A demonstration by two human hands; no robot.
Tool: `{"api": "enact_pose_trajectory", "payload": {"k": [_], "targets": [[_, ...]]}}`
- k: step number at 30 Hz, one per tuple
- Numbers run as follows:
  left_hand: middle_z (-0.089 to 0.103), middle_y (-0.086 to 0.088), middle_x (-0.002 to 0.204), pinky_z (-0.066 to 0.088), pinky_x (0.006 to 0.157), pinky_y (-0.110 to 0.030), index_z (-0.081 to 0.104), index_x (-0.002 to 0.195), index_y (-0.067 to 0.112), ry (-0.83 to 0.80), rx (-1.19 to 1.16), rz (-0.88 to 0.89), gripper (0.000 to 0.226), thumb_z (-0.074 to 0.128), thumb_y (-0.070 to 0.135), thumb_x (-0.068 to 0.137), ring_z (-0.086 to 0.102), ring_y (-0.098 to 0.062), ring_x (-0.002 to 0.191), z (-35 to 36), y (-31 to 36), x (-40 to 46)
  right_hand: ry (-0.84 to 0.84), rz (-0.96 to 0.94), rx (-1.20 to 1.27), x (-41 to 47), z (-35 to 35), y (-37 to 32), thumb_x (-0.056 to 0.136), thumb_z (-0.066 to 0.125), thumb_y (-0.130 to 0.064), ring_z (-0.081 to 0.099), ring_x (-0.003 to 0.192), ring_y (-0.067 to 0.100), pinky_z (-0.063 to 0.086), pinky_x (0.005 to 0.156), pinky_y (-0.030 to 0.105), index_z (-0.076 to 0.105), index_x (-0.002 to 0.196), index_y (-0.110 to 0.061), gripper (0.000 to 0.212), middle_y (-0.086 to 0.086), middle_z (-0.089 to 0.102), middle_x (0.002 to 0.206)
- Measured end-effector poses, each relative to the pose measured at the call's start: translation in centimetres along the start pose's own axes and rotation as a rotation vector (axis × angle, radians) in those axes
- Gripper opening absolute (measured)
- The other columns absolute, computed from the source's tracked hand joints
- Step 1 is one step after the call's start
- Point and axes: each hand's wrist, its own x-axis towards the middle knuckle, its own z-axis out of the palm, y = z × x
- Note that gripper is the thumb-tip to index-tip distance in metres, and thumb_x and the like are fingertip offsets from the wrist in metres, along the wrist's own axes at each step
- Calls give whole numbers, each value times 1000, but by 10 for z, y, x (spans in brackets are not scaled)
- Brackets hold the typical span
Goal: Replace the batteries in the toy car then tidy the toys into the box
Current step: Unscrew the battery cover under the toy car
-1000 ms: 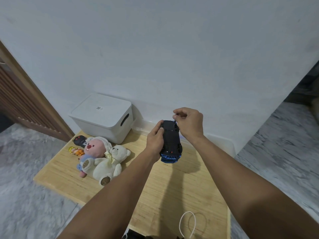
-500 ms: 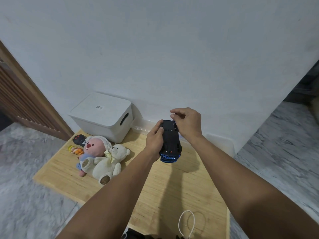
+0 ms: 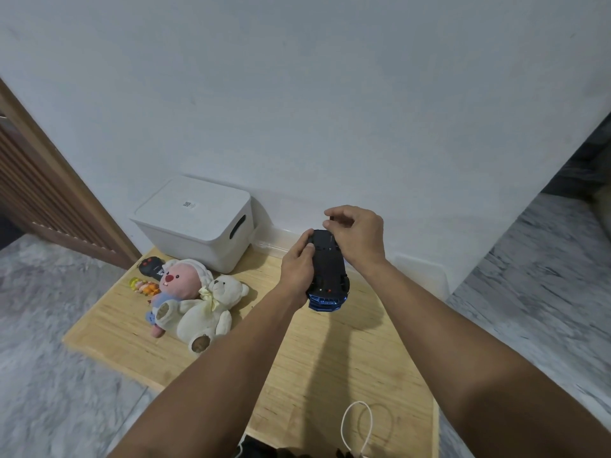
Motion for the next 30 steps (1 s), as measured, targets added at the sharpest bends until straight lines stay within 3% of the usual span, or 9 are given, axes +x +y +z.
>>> {"api": "enact_pose_trajectory", "payload": {"k": [5, 9, 13, 16, 20, 23, 27, 30], "targets": [[67, 1, 91, 56, 83, -44, 60, 128, 28, -13, -11, 8, 35, 42, 14, 102, 63, -22, 79, -2, -3, 0, -38, 24, -14, 2, 0, 2, 86, 64, -4, 69, 84, 11, 58, 85, 35, 76, 99, -16, 21, -2, 73, 88], [68, 1, 93, 58, 81, -44, 59, 129, 28, -6, -3, 6, 35, 43, 14, 101, 65, -22, 79, -1, -2, -1, -11, 9, -4, -2, 0, 1, 84, 67, -12, 68, 82, 7, 57, 85, 31, 76, 101, -18, 20, -7, 73, 93], [68, 0, 96, 61, 72, -38, 58, 131, 28, 1, -4, 11, 37, 45, 13, 100, 67, -21, 77, -1, -2, -3, -4, 23, 14, -2, -1, 1, 80, 74, -14, 67, 77, 7, 57, 81, 31, 77, 96, -20, 18, -8, 71, 87], [67, 1, 95, 61, 64, -34, 58, 132, 29, 21, -19, -3, 37, 46, 13, 100, 67, -21, 73, -2, -2, -3, -19, 49, 15, 1, -2, 3, 84, 69, -7, 69, 82, 8, 58, 84, 31, 76, 98, -16, 18, -4, 73, 87], [66, 1, 94, 59, 70, -38, 58, 131, 28, 29, -24, -2, 37, 46, 12, 100, 65, -20, 73, -1, -2, -3, -92, 53, 13, 3, -2, 3, 87, 58, 1, 69, 86, 6, 56, 89, 29, 73, 103, -14, 27, -5, 71, 86], [66, 0, 98, 59, 78, -43, 59, 131, 27, 28, -24, 7, 37, 46, 13, 99, 65, -22, 78, -1, -1, -1, -45, 9, 28, 3, -3, -1, 89, 51, 2, 65, 89, 4, 54, 88, 26, 73, 101, -16, 31, -7, 69, 90], [65, 4, 97, 59, 64, -30, 57, 132, 28, 41, 4, 38, 37, 46, 13, 100, 65, -15, 73, -3, 2, 0, -113, -38, -155, 5, -7, 0, 94, 50, -5, 61, 96, 13, 47, 85, 24, 75, 101, -16, 28, -1, 69, 105], [64, 8, 97, 57, 78, -37, 56, 134, 28, 58, 45, 70, 38, 44, 14, 100, 63, -13, 79, -5, 0, 3, -301, -18, -401, 2, -7, 12, 92, 57, -9, 60, 100, 18, 40, 81, 22, 75, 103, -15, 22, 3, 67, 107]]}}
